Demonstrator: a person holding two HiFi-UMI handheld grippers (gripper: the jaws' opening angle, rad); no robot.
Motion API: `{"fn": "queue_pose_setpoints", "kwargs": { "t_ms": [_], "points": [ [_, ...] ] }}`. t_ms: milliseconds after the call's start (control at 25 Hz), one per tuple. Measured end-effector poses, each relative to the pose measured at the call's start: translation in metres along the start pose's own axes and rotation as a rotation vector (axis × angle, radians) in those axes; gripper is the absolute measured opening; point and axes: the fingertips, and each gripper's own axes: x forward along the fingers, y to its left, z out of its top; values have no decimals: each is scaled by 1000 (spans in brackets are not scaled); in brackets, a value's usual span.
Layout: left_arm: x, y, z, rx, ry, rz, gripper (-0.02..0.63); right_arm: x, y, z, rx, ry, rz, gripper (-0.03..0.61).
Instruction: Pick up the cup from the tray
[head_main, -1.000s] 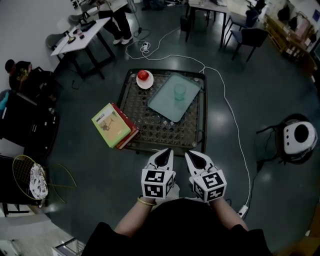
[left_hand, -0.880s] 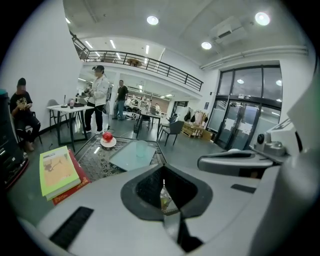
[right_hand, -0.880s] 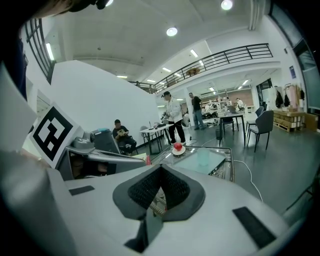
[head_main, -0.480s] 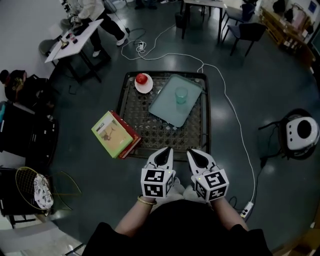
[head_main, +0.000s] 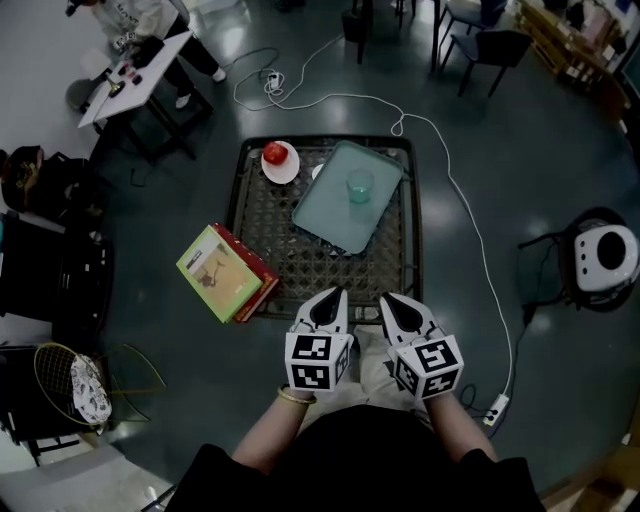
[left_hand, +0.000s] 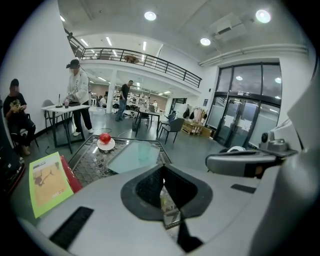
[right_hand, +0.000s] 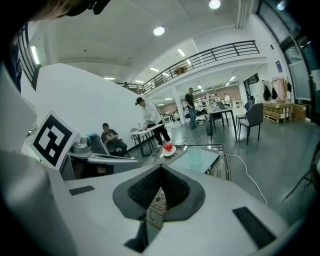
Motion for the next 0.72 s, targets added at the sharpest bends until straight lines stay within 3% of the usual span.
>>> {"fn": "queue_pose_setpoints", "kwargs": {
  "t_ms": [720],
  "points": [
    [126, 51, 25, -29, 13, 42, 12, 86, -79, 26, 0, 86, 9, 5]
  ]
}}
